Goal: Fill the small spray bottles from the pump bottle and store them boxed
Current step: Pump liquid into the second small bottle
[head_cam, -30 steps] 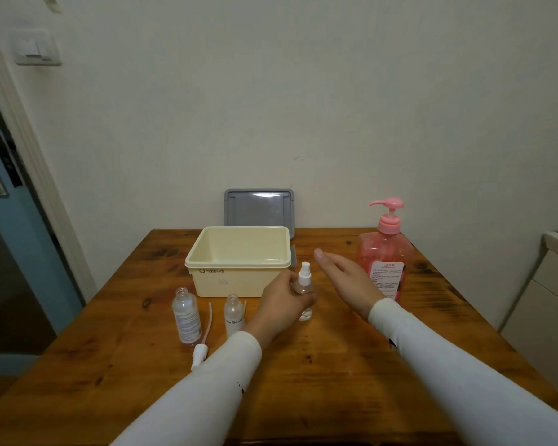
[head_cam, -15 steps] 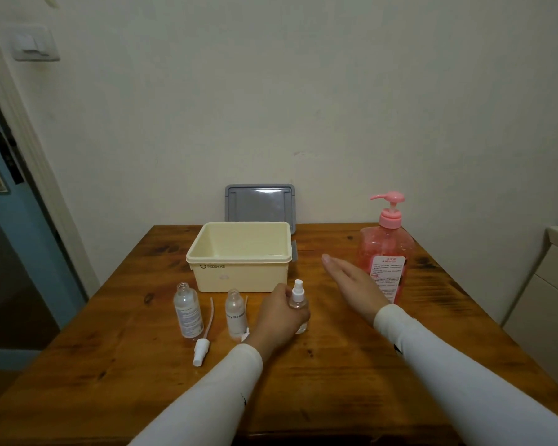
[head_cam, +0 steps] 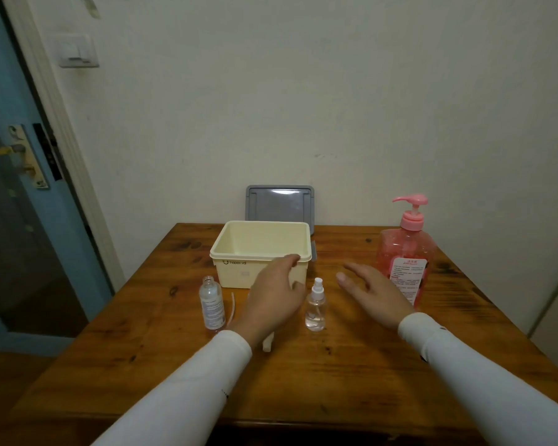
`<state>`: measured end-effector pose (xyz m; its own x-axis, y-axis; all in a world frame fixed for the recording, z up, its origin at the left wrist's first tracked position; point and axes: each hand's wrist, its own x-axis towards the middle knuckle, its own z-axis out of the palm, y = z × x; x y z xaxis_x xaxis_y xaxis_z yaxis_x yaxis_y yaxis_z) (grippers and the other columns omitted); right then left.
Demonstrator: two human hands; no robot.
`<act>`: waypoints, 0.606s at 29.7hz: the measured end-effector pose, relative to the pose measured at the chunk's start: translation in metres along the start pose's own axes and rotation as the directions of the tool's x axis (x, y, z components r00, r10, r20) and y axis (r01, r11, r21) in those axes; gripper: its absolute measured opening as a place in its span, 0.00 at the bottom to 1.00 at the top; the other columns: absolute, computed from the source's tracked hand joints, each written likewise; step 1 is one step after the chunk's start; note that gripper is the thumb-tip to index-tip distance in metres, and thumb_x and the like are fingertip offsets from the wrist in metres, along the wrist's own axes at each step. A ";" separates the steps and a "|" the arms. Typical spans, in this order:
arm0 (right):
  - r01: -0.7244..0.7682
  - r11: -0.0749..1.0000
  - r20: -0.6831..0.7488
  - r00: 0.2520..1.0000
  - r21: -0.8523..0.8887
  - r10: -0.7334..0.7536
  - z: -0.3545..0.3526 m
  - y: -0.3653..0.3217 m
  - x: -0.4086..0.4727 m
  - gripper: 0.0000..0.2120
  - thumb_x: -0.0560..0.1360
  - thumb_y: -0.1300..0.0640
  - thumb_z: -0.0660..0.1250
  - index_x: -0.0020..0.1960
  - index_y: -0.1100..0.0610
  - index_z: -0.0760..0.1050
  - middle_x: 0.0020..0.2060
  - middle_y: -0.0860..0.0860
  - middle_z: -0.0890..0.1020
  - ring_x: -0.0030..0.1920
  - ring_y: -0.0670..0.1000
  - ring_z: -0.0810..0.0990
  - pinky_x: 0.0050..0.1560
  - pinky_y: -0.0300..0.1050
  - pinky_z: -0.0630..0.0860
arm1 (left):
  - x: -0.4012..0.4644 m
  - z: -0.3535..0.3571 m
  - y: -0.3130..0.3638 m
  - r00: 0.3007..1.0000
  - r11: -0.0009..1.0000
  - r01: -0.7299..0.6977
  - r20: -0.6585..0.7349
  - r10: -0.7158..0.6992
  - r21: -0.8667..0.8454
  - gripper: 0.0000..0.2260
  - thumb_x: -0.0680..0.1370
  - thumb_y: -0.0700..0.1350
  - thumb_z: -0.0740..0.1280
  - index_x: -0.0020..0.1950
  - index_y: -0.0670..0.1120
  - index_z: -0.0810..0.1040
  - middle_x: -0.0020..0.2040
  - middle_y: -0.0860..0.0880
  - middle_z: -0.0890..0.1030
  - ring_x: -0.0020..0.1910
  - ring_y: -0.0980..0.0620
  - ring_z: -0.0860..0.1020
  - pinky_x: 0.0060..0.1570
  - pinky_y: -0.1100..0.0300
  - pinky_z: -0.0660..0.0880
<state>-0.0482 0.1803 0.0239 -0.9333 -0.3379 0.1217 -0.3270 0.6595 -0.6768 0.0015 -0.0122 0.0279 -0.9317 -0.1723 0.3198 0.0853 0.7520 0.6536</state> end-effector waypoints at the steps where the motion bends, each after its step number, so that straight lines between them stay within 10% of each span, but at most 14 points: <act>1: 0.009 0.999 -0.002 1.000 -0.036 -0.009 -0.001 0.002 -0.001 0.31 0.74 0.35 0.56 0.73 0.48 0.63 0.72 0.50 0.66 0.71 0.51 0.65 0.69 0.49 0.62 | 0.001 -0.007 -0.004 0.998 1.000 -0.006 -0.058 0.007 0.014 0.23 0.78 0.45 0.65 0.73 0.50 0.67 0.68 0.50 0.72 0.66 0.51 0.71 0.64 0.56 0.71; 11: 0.036 0.966 0.060 0.998 -0.257 -0.021 0.009 0.001 -0.013 0.33 0.75 0.35 0.56 0.76 0.49 0.59 0.76 0.51 0.59 0.75 0.53 0.59 0.72 0.49 0.58 | -0.017 -0.014 -0.057 0.949 0.945 0.316 0.017 -0.315 -0.084 0.35 0.72 0.51 0.73 0.74 0.46 0.62 0.65 0.46 0.74 0.62 0.47 0.73 0.57 0.57 0.73; 18: 0.060 0.962 0.064 0.997 -0.268 -0.045 0.001 -0.003 -0.020 0.35 0.74 0.34 0.56 0.75 0.49 0.59 0.75 0.49 0.59 0.74 0.52 0.60 0.71 0.49 0.59 | -0.022 -0.011 -0.065 0.965 0.967 0.248 0.075 -0.252 0.054 0.11 0.77 0.47 0.67 0.57 0.47 0.71 0.51 0.48 0.79 0.46 0.52 0.77 0.46 0.58 0.74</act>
<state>-0.0279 0.1841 0.0225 -0.9063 -0.4094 0.1049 -0.4105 0.7936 -0.4490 0.0199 -0.0648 -0.0139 -0.9469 -0.3078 0.0927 -0.1677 0.7190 0.6745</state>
